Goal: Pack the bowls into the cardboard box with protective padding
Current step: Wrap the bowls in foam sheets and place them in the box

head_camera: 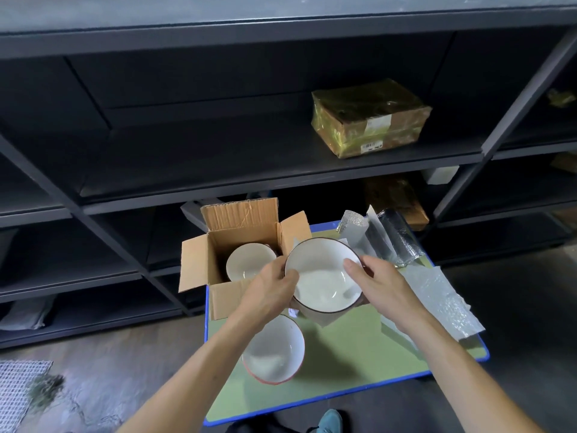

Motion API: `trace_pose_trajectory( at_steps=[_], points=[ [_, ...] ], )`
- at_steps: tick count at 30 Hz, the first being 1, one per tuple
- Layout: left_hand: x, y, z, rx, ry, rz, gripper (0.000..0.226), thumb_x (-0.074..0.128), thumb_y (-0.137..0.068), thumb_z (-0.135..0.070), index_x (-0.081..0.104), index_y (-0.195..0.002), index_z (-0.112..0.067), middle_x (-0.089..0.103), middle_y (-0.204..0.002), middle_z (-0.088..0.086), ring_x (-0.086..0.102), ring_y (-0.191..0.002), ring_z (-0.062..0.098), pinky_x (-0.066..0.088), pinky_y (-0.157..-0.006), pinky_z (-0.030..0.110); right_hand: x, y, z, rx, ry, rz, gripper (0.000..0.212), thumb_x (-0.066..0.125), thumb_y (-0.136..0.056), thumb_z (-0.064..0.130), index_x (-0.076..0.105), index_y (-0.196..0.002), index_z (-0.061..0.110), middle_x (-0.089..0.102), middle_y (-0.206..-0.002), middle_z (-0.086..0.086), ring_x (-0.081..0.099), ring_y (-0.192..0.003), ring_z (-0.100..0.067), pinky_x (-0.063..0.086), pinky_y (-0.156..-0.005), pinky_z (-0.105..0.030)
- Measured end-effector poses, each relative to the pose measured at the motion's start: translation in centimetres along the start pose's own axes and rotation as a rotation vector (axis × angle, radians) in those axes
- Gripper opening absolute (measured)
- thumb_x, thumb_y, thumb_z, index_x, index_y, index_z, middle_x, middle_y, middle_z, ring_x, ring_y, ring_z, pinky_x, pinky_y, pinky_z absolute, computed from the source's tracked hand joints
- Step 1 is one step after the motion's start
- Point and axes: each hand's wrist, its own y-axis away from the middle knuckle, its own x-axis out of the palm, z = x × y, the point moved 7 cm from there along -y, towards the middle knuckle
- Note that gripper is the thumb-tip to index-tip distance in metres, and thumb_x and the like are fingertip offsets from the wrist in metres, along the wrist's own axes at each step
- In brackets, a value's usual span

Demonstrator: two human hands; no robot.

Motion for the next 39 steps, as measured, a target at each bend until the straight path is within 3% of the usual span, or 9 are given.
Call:
trace_pose_trajectory(
  at_steps=[3, 7, 10, 13, 17, 22, 29, 34, 39],
  points=[
    [-2.6, -0.3, 0.4, 0.004, 0.047, -0.062, 0.045, 0.037, -0.088, -0.05, 0.06, -0.091, -0.011, 0.064, -0.077, 0.006, 0.069, -0.076, 0.027, 0.058, -0.081, 0.053, 2.0, 0.0, 1.8, -0.051, -0.054, 0.166, 0.016, 0.052, -0.102, 0.026, 0.066, -0.094, 0.025, 0.067, -0.076, 0.015, 0.066, -0.067, -0.004, 0.047, -0.061, -0.016],
    [-5.6, -0.5, 0.9, 0.027, 0.135, -0.081, 0.055, 0.039, -0.093, -0.052, 0.06, -0.101, -0.002, 0.068, -0.097, 0.02, 0.071, -0.076, 0.027, 0.062, -0.075, 0.049, 4.3, -1.1, 3.3, -0.038, -0.063, 0.232, 0.021, 0.047, -0.103, 0.018, 0.068, -0.103, 0.024, 0.07, -0.086, 0.015, 0.065, -0.076, -0.002, 0.047, -0.068, -0.012],
    [-7.8, -0.8, 1.9, 0.017, 0.139, -0.123, 0.043, 0.039, -0.1, -0.043, 0.067, -0.093, -0.01, 0.07, -0.085, 0.014, 0.071, -0.071, 0.026, 0.063, -0.071, 0.046, 6.1, -2.3, 4.8, -0.049, 0.035, 0.203, 0.021, 0.047, -0.101, 0.019, 0.068, -0.101, 0.022, 0.071, -0.093, 0.004, 0.066, -0.085, -0.013, 0.056, -0.077, -0.024],
    [-9.9, -1.2, 3.0, -0.015, 0.124, -0.14, 0.042, 0.039, -0.104, -0.036, 0.066, -0.095, -0.005, 0.064, -0.078, 0.01, 0.068, -0.072, 0.024, 0.063, -0.069, 0.044, 7.9, -3.5, 5.9, -0.046, 0.224, 0.214, 0.027, 0.049, -0.09, 0.043, 0.066, -0.102, 0.026, 0.071, -0.095, 0.001, 0.065, -0.096, -0.025, 0.055, -0.09, -0.045],
    [-12.6, -2.1, 4.3, -0.036, 0.041, -0.159, 0.041, 0.036, -0.102, -0.035, 0.058, -0.08, -0.009, 0.063, -0.073, 0.006, 0.069, -0.063, 0.02, 0.062, -0.069, 0.044, 10.4, -5.3, 7.0, -0.035, 0.278, 0.236, 0.018, 0.049, -0.092, 0.039, 0.064, -0.09, 0.032, 0.065, -0.08, 0.008, 0.062, -0.08, -0.017, 0.052, -0.081, -0.04],
    [-15.1, -3.3, 4.8, -0.045, -0.069, -0.214, 0.038, 0.033, -0.102, -0.031, 0.048, -0.075, -0.008, 0.064, -0.073, 0.014, 0.068, -0.051, 0.014, 0.04, -0.038, 0.013, 12.6, -6.9, 8.5, -0.013, 0.356, 0.197, 0.023, 0.043, -0.095, 0.034, 0.061, -0.096, 0.019, 0.067, -0.09, -0.004, 0.063, -0.081, -0.022, 0.052, -0.075, -0.039],
    [-14.6, -5.8, 5.2, -0.061, -0.105, -0.164, 0.04, 0.033, -0.102, -0.033, 0.059, -0.091, -0.005, 0.073, -0.081, 0.013, 0.074, -0.062, 0.018, 0.062, -0.076, 0.041, 13.0, -9.3, 8.4, 0.033, 0.458, 0.131, 0.013, 0.045, -0.094, 0.019, 0.056, -0.087, 0.016, 0.058, -0.079, 0.0, 0.057, -0.073, -0.021, 0.039, -0.058, -0.031],
    [-14.0, -6.9, 5.3, -0.081, -0.167, -0.207, 0.034, 0.039, -0.099, -0.026, 0.052, -0.071, -0.011, 0.061, -0.06, 0.006, 0.073, -0.062, 0.022, 0.061, -0.074, 0.045, 13.4, -11.2, 6.8, 0.067, 0.534, 0.119, 0.008, 0.051, -0.087, 0.018, 0.057, -0.089, 0.023, 0.062, -0.086, 0.0, 0.062, -0.087, -0.028, 0.049, -0.071, -0.035],
    [-13.5, -8.4, 6.4, -0.169, -0.226, -0.178, 0.032, 0.034, -0.082, -0.022, 0.059, -0.078, -0.002, 0.071, -0.075, 0.015, 0.072, -0.064, 0.031, 0.062, -0.072, 0.046, 14.4, -13.3, 5.4, 0.101, 0.63, 0.135, 0.01, 0.049, -0.085, 0.023, 0.057, -0.091, 0.023, 0.063, -0.088, 0.002, 0.061, -0.087, -0.028, 0.052, -0.079, -0.039]
  ],
)
